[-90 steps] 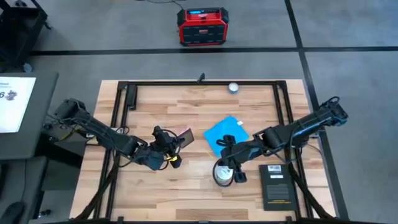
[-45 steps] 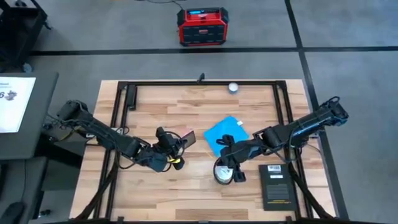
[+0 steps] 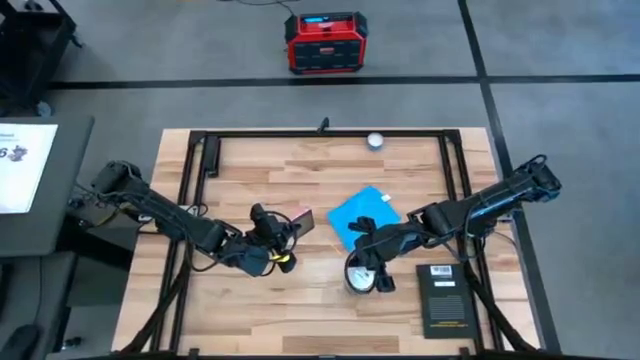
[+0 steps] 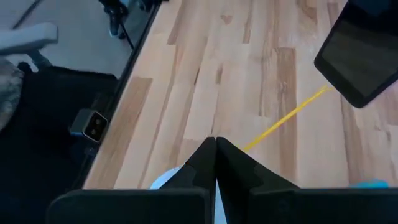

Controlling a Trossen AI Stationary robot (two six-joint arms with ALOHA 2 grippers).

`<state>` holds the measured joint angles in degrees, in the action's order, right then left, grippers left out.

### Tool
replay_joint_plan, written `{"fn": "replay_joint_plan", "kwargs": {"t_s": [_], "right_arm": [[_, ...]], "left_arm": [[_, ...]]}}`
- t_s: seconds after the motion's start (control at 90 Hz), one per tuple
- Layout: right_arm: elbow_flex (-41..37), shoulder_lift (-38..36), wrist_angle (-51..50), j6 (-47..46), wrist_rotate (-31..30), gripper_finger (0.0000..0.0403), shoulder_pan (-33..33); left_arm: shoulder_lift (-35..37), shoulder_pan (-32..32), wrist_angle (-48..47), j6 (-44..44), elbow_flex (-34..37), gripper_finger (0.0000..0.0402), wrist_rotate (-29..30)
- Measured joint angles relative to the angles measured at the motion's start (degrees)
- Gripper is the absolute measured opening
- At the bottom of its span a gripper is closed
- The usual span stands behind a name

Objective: Apply microfiber cloth
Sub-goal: Spray the device using the spray bottle

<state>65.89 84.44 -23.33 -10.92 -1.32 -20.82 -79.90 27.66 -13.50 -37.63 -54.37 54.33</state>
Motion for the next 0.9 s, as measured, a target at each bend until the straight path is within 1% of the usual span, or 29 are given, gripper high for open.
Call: {"fn": "replay_joint_plan", "kwargs": {"t_s": [0.1,0.489,0.678,0.9], "right_arm": [[-0.66,0.04,1.61,-0.19,1.78,0.0000,0.65],[-0.57,0.01,1.80,0.80,1.64,0.0000,0.79],[3.10,0.21,-0.86,5.98,1.73,0.0000,1.89],[10.08,0.34,-10.32,9.43,1.44,0.0000,3.06]], "left_arm": [[0.00,0.00,-0.04,-0.02,0.00,0.0004,0.02],[0.00,0.00,-0.53,-0.12,0.00,0.0004,0.13],[0.00,0.00,-0.88,0.03,0.00,0.0004,0.44],[0.00,-0.10,-1.77,0.13,0.00,0.0004,0.61]]}}
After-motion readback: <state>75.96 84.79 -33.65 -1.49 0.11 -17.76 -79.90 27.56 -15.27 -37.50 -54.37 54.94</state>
